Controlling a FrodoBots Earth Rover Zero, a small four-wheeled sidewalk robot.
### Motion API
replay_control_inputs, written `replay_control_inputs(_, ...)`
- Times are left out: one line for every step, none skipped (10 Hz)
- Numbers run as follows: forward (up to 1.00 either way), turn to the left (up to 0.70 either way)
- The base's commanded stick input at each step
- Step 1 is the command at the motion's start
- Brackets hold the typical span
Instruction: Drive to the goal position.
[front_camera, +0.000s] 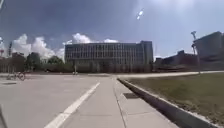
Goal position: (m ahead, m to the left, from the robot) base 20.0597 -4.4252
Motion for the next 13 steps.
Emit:
replay_control_inputs(1.00,0.00)
replay_control_inputs(1.00,0.00)
replay_control_inputs(1.00,0.00)
replay_control_inputs(1.00,0.00)
replay_control_inputs(1.00,0.00)
replay_control_inputs(1.00,0.00)
replay_control_inputs(1.00,0.00)
replay_control_inputs(1.00,0.26)
replay_control_inputs(1.00,0.27)
replay_control_inputs(1.00,0.27)
replay_control_inputs(1.00,0.27)
replay_control_inputs(1.00,0.21)
replay_control_inputs(1.00,0.01)
